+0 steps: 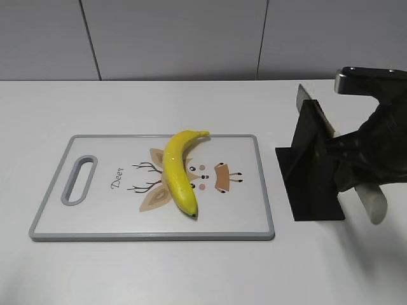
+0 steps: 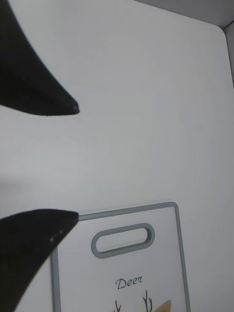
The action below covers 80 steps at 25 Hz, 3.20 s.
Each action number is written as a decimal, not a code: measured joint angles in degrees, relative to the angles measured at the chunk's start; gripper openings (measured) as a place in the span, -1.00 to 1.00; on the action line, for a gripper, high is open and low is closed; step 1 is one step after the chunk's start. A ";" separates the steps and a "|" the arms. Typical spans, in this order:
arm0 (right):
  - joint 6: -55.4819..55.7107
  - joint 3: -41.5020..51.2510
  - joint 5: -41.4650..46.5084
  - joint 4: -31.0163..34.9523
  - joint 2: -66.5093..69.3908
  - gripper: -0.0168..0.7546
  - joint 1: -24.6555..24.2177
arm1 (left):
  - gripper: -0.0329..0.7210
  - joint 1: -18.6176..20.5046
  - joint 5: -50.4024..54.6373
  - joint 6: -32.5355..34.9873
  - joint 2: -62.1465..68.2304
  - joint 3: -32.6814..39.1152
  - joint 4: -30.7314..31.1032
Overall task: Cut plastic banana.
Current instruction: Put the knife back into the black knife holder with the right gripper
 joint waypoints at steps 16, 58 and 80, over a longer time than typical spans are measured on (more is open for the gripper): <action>-4.26 -5.07 1.00 -0.28 0.02 0.47 0.00 | 0.65 0.00 0.48 -0.05 0.00 0.00 0.00; -24.11 5.56 17.73 -0.01 -47.82 0.59 0.00 | 0.62 0.00 17.62 10.50 -40.12 10.05 -15.30; -27.56 20.21 16.78 4.20 -82.62 0.59 0.00 | 0.60 0.00 11.24 16.26 -41.12 11.95 -17.07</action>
